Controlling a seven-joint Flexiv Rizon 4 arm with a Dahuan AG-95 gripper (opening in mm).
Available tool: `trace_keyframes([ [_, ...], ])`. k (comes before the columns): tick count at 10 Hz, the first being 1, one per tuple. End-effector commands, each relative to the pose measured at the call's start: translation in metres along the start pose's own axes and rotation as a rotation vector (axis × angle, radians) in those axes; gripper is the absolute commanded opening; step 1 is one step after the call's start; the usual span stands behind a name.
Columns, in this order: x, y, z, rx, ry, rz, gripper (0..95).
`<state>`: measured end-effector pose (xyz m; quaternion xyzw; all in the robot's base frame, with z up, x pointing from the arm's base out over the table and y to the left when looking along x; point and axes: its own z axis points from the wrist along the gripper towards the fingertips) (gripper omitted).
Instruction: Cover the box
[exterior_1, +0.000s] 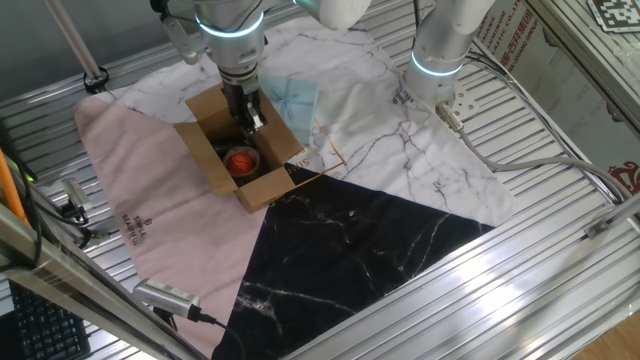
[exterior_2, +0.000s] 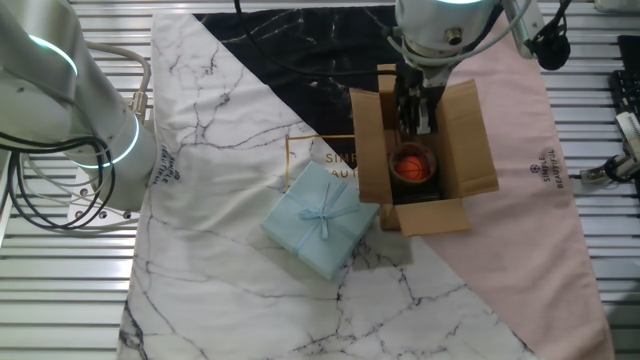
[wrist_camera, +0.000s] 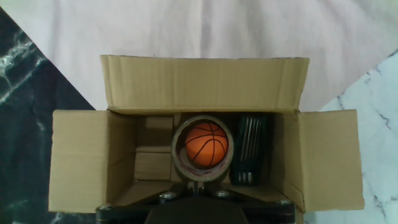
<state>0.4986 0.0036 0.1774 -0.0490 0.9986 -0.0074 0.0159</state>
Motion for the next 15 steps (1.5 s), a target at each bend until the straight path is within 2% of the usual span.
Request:
trace_keyframes([
  [1, 0.001, 0.000, -0.001, 0.002, 0.006, -0.002, 0.0],
  [6, -0.005, 0.000, -0.004, -0.001, 0.011, -0.004, 0.0],
  [11, -0.006, 0.002, -0.003, 0.001, 0.011, 0.002, 0.0],
  [14, -0.019, 0.045, 0.012, 0.018, 0.006, 0.041, 0.0],
  [15, -0.021, 0.058, 0.013, 0.016, 0.005, 0.050, 0.0],
])
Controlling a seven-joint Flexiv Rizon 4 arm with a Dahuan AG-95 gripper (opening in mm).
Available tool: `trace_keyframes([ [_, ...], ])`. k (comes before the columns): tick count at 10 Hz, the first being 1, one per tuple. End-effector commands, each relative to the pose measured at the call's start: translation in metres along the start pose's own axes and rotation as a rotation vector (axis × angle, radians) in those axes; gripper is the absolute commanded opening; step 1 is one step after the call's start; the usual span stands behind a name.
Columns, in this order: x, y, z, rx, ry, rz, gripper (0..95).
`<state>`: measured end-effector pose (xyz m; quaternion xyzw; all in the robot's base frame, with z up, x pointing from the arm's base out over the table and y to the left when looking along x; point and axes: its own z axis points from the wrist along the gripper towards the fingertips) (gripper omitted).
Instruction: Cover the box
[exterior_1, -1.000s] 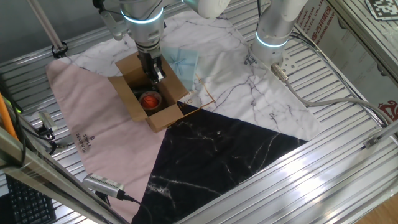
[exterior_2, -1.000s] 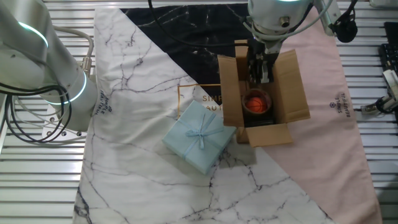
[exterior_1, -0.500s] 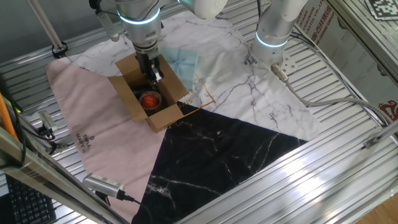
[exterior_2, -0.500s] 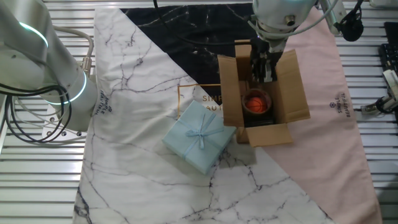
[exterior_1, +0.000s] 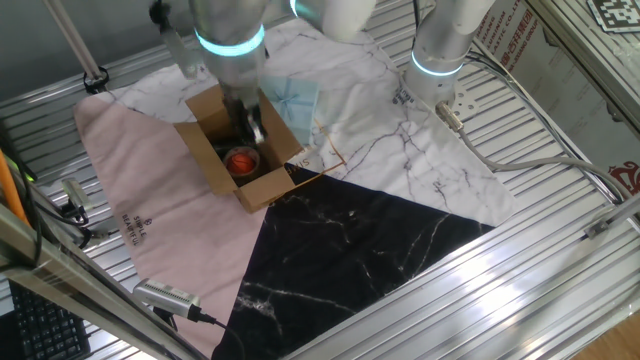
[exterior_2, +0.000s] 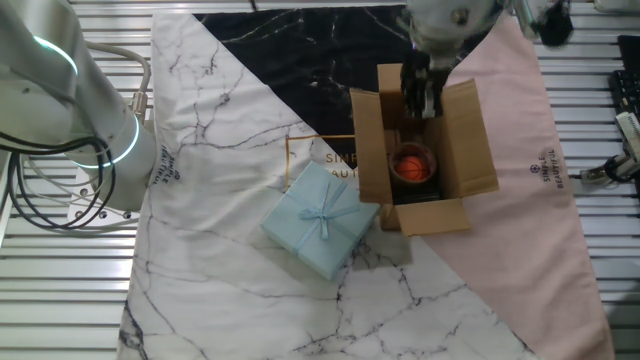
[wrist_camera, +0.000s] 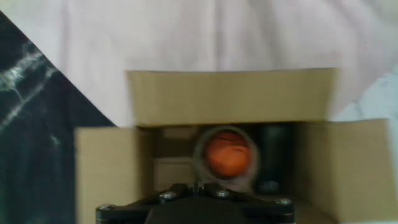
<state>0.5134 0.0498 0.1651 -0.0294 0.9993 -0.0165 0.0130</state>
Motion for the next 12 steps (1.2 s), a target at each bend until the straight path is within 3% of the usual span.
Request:
trace_keyframes([
  [1, -0.001, 0.022, -0.001, -0.003, 0.000, 0.019, 0.0],
  [2, -0.002, 0.038, -0.008, -0.004, 0.002, 0.032, 0.0],
  [5, -0.004, 0.063, -0.025, -0.010, 0.003, 0.049, 0.0],
  [8, -0.005, 0.087, -0.016, -0.014, -0.006, 0.068, 0.0],
  [12, -0.017, 0.098, -0.023, -0.029, 0.002, 0.089, 0.0],
])
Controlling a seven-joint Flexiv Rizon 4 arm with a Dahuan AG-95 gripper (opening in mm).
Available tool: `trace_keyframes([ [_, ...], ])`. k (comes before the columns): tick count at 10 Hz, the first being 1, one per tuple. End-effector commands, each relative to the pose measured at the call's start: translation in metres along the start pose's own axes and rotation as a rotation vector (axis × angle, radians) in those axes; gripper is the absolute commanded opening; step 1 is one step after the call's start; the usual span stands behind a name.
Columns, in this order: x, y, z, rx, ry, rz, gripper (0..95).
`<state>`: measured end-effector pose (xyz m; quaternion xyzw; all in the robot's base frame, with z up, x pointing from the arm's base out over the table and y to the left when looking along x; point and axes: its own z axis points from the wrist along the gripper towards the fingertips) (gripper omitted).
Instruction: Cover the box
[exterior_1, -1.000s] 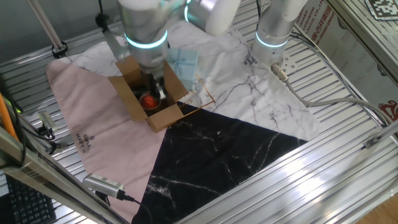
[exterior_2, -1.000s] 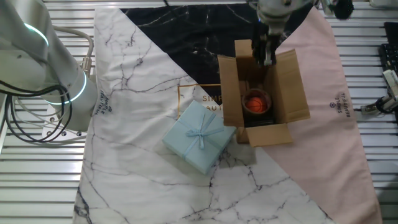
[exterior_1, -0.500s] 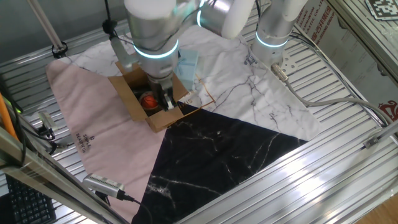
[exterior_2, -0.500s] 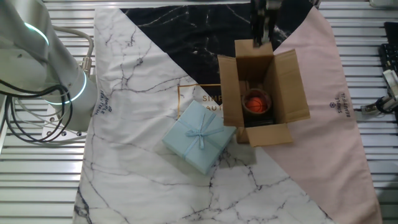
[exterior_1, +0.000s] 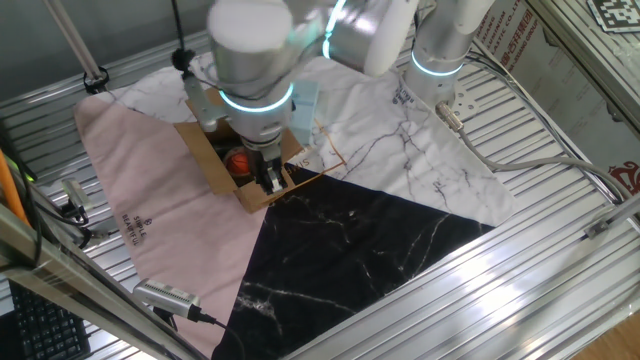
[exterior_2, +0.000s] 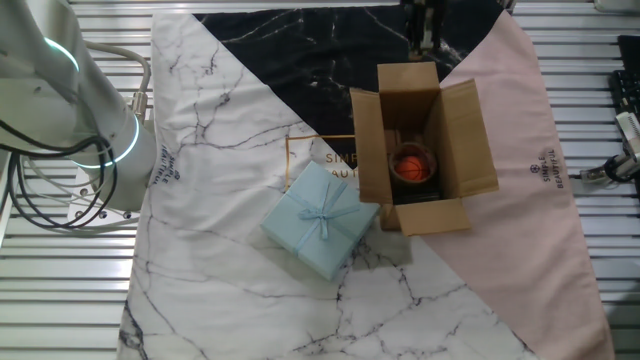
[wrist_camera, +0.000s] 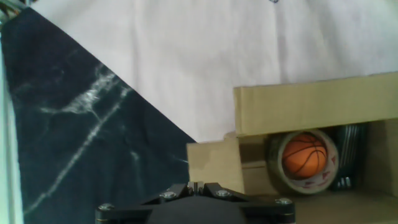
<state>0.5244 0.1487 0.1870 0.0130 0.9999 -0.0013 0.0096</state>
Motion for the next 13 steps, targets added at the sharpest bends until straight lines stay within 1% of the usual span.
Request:
trace_keyframes([
  [1, -0.0019, 0.0023, 0.0009, 0.000, -0.005, 0.006, 0.0],
  [3, -0.0027, 0.0033, 0.0007, -0.012, -0.005, 0.011, 0.0],
  [4, -0.0029, 0.0039, 0.0007, -0.036, -0.007, 0.022, 0.0],
  [5, -0.0028, 0.0040, 0.0005, -0.029, -0.007, 0.021, 0.0],
  [7, -0.0026, 0.0041, 0.0000, -0.032, -0.004, 0.024, 0.0],
  [9, -0.0034, 0.0046, -0.0004, -0.028, -0.006, 0.025, 0.0],
  [13, -0.0031, 0.0047, -0.0010, -0.028, 0.001, 0.024, 0.0],
])
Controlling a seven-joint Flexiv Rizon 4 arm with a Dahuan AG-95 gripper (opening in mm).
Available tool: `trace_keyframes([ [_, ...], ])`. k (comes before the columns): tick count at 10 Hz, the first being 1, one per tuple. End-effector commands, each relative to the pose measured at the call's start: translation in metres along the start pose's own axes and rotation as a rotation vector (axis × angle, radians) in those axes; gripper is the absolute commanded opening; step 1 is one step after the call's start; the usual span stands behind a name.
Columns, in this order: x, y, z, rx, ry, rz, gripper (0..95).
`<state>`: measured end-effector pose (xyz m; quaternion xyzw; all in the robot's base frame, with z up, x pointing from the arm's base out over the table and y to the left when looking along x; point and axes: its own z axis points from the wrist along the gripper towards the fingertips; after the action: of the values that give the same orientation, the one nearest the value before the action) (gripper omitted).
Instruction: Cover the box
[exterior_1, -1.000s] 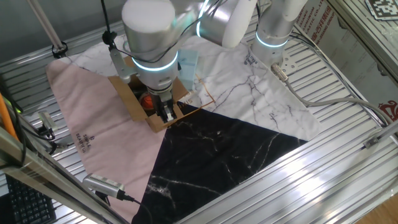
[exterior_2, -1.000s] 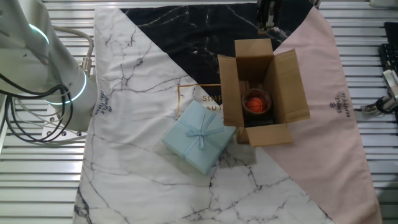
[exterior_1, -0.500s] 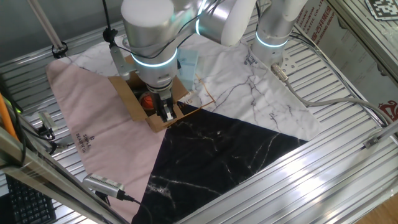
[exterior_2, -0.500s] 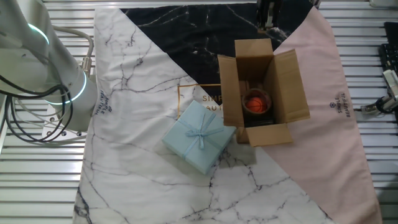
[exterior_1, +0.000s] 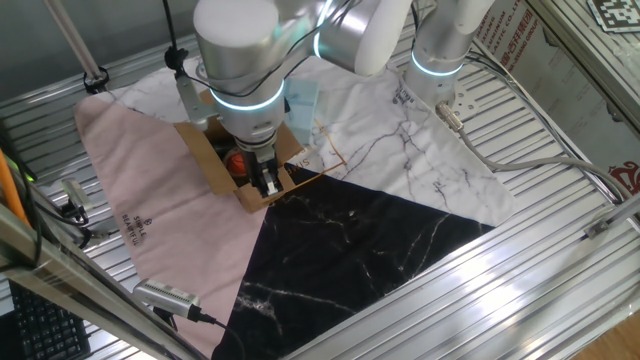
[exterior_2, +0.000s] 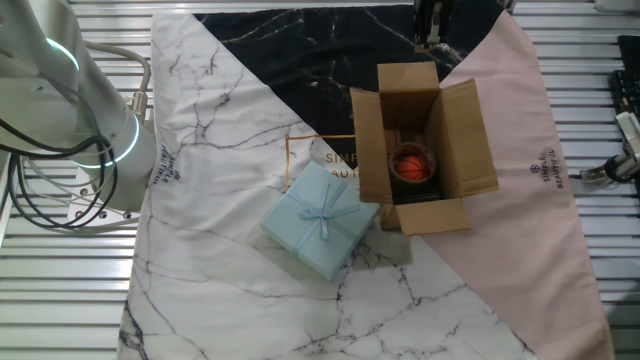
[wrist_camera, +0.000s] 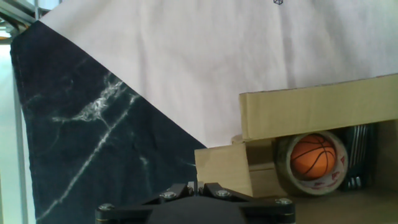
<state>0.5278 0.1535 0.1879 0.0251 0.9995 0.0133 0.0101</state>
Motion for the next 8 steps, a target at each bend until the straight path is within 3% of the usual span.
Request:
trace_keyframes([
  [1, 0.0002, -0.0002, -0.0001, 0.000, 0.001, -0.002, 0.0],
  [8, 0.0002, -0.0002, -0.0001, 0.004, -0.004, -0.036, 0.0],
])
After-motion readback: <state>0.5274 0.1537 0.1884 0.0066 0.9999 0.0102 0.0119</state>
